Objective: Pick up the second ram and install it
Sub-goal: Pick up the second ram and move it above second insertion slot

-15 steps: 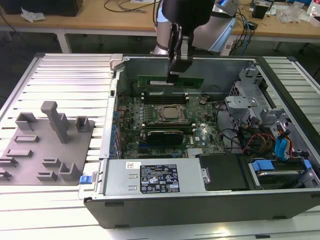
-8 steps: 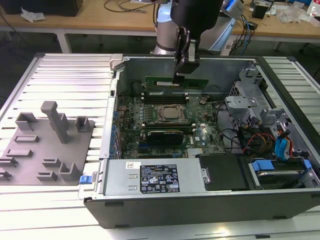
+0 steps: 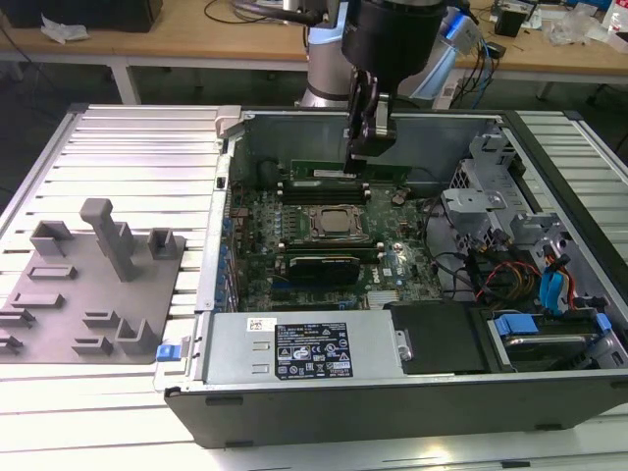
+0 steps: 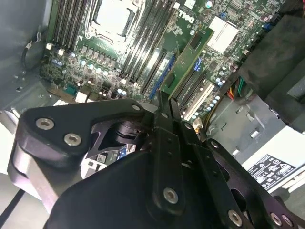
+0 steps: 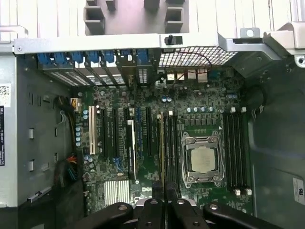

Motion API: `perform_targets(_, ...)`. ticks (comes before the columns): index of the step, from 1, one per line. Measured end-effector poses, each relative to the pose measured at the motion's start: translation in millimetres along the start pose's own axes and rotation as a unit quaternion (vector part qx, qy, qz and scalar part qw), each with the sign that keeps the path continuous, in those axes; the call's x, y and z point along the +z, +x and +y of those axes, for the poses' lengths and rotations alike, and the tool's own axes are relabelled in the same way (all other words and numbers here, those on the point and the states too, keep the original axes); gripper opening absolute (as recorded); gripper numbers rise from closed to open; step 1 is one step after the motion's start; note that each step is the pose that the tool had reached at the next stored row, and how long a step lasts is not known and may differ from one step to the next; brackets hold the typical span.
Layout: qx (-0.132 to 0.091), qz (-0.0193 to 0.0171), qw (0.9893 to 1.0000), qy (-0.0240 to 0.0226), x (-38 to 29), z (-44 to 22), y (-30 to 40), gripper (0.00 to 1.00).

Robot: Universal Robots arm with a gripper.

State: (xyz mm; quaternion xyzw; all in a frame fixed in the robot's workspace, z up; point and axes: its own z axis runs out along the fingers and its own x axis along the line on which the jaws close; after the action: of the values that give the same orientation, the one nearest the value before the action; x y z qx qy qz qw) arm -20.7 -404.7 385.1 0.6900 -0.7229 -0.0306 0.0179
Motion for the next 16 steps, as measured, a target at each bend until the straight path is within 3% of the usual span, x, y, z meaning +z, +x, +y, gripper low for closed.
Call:
perform_targets(13, 0.0, 0.0, 1.0, 0.0, 22.0, -4.3, -0.1, 0.13)
perform_targets(16, 0.0, 0.0, 1.0, -0.0003, 30.2, -10.7, -5.1, 0.13)
